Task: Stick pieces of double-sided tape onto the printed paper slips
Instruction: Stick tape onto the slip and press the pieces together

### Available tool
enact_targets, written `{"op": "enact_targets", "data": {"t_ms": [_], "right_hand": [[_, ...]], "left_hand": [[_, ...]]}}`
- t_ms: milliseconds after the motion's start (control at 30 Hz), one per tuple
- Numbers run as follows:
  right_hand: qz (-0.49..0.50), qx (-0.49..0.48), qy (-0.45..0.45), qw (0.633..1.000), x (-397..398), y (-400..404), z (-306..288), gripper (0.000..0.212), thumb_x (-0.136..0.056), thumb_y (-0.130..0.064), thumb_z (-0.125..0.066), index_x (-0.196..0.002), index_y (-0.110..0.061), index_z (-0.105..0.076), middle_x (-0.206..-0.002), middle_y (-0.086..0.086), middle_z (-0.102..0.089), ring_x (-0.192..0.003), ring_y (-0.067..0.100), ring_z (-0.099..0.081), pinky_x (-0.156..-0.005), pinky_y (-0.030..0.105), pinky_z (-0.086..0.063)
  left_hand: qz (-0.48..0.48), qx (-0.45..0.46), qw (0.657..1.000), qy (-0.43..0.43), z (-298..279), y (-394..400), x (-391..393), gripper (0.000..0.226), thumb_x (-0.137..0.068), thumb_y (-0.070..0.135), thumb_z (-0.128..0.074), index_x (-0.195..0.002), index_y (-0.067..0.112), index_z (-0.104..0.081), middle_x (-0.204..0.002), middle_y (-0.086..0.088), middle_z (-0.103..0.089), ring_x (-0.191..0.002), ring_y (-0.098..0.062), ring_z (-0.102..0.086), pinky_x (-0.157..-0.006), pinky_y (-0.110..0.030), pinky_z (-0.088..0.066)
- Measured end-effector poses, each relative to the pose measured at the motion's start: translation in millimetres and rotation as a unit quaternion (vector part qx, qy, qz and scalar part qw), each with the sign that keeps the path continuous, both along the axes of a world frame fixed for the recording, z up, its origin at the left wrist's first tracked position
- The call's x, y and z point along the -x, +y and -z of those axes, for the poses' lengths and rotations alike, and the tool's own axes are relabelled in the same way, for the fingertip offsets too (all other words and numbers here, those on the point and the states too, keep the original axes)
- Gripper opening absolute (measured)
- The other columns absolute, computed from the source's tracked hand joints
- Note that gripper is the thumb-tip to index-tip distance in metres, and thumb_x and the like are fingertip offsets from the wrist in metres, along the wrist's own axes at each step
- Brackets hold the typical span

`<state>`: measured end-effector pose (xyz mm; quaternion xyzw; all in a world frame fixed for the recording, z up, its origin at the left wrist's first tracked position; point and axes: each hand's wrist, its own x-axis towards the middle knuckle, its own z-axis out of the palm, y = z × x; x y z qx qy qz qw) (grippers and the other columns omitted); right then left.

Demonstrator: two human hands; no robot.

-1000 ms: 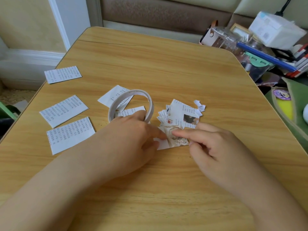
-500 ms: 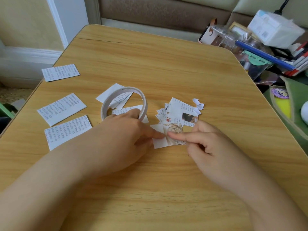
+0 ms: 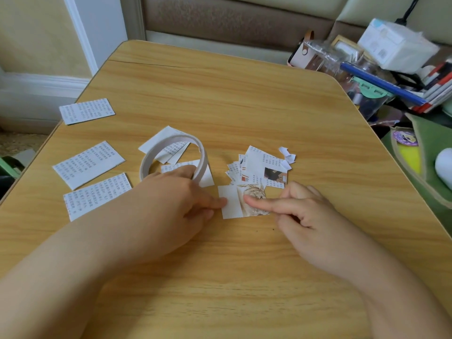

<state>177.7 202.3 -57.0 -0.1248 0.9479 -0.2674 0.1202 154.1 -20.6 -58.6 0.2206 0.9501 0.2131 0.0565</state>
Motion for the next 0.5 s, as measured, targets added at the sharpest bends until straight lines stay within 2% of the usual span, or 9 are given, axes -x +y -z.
{"op": "enact_targets", "data": {"t_ms": [100,200,300,367,433,500], "right_hand": [[-0.006,0.014,-0.003,1.000,2,3,-1,0.057,-0.094,-0.015,-0.041,-0.102,-0.071,-0.051,-0.088,-0.019,-0.041,-0.099,0.002,-0.038,-0.095,0.018,-0.026],[0.014,0.090,-0.040,0.995,2,9,-4,0.056,-0.093,-0.011,-0.046,-0.100,-0.065,-0.060,-0.082,-0.022,-0.046,-0.093,-0.002,-0.044,-0.084,0.008,-0.028],[0.039,0.164,-0.058,0.984,3,10,-6,0.050,-0.091,-0.007,-0.053,-0.096,-0.054,-0.070,-0.079,-0.011,-0.045,-0.072,-0.001,-0.045,-0.071,0.006,-0.034],[0.053,0.207,-0.064,0.975,5,8,-8,0.043,-0.088,-0.004,-0.057,-0.092,-0.043,-0.075,-0.084,0.003,-0.048,-0.071,0.005,-0.045,-0.070,0.009,-0.036],[0.081,0.246,-0.059,0.964,7,8,-10,0.039,-0.086,-0.001,-0.061,-0.089,-0.035,-0.077,-0.082,0.009,-0.054,-0.074,0.014,-0.047,-0.070,0.013,-0.037],[0.161,0.281,-0.022,0.946,13,12,-12,0.029,-0.085,-0.002,-0.063,-0.086,-0.027,-0.078,-0.081,0.014,-0.062,-0.074,0.021,-0.050,-0.066,0.012,-0.039]], "left_hand": [[-0.005,0.026,0.999,0.025,-1,5,0,0.033,-0.093,0.039,-0.044,-0.120,0.059,-0.050,-0.095,0.014,-0.038,-0.073,-0.001,-0.037,-0.075,-0.021,-0.023],[-0.001,0.015,1.000,0.017,0,5,0,0.030,-0.092,0.041,-0.045,-0.115,0.058,-0.055,-0.085,0.019,-0.033,-0.071,0.007,-0.035,-0.068,-0.016,-0.023],[0.002,-0.004,1.000,0.011,-1,5,1,0.027,-0.089,0.045,-0.045,-0.110,0.057,-0.058,-0.083,0.018,-0.036,-0.072,0.007,-0.039,-0.067,-0.007,-0.027],[0.006,-0.012,1.000,0.006,-1,9,1,0.026,-0.089,0.047,-0.045,-0.108,0.055,-0.061,-0.085,0.015,-0.039,-0.074,0.004,-0.043,-0.067,-0.006,-0.028],[0.008,-0.011,1.000,-0.002,-3,12,1,0.025,-0.089,0.048,-0.045,-0.104,0.047,-0.066,-0.090,0.012,-0.043,-0.079,0.000,-0.047,-0.067,-0.006,-0.028],[0.010,0.001,1.000,0.002,-2,15,3,0.027,-0.089,0.048,-0.047,-0.098,0.037,-0.069,-0.092,0.011,-0.046,-0.081,-0.004,-0.050,-0.064,-0.006,-0.029]]}}
